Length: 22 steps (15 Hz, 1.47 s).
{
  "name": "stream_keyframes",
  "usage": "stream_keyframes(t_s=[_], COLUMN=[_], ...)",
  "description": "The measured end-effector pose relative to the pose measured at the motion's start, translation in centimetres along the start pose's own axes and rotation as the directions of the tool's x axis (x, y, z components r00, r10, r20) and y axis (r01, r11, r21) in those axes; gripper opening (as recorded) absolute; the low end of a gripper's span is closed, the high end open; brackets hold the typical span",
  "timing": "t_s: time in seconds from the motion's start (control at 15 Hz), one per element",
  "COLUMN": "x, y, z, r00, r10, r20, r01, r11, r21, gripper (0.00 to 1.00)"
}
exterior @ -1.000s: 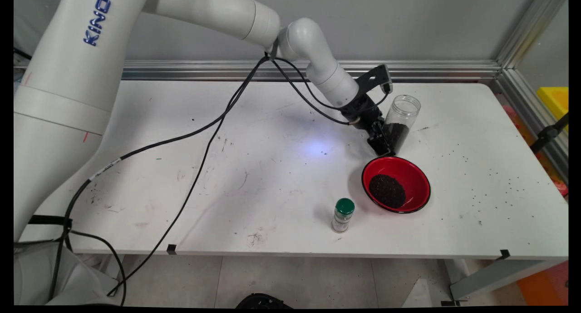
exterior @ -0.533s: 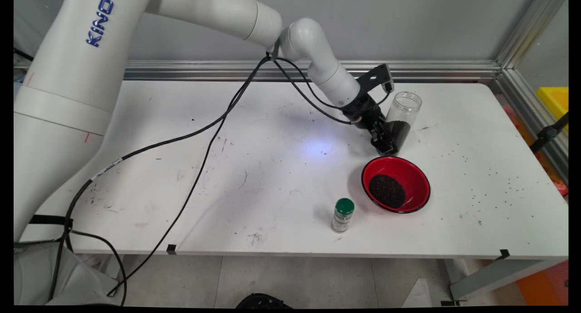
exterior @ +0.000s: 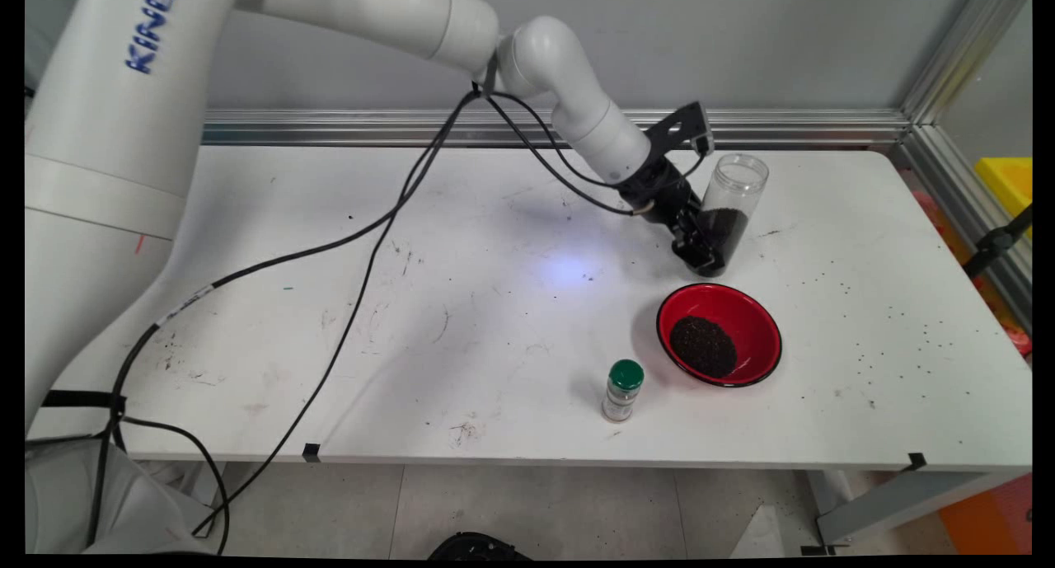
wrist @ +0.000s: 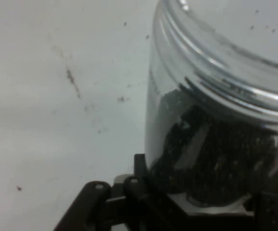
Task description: Pour the black seasoning powder in the red bowl
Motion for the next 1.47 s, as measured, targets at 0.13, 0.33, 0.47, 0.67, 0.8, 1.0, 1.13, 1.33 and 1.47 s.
stream_keyframes(t_s=[0.13, 0.33, 0.47, 0.67, 0.8, 1.0, 1.13, 1.33, 1.47], x=[0.7, 1.5, 1.8, 2.4, 2.9, 3.3, 3.6, 3.8, 3.9], y=[0.5, 1.3, 1.9, 2.6, 3.0, 3.6, 4.0, 4.7, 5.4], z=[-1.5, -3.7, -5.1, -6.6, -7.4, -7.9, -8.1, -8.0, -7.8], r00=[1.000, 0.997, 0.992, 0.978, 0.960, 0.930, 0.907, 0.860, 0.821], r10=[0.025, 0.075, 0.123, 0.209, 0.278, 0.366, 0.421, 0.510, 0.570], r20=[-0.014, -0.028, -0.028, -0.024, -0.019, -0.010, -0.001, 0.020, 0.040], r01=[-0.025, -0.074, -0.122, -0.207, -0.276, -0.364, -0.418, -0.508, -0.569], r11=[1.000, 0.997, 0.992, 0.977, 0.958, 0.926, 0.901, 0.852, 0.811], r21=[0.004, 0.011, 0.019, 0.051, 0.076, 0.101, 0.113, 0.127, 0.134], gripper=[0.00, 0.00, 0.00, 0.00, 0.00, 0.00, 0.00, 0.00, 0.00])
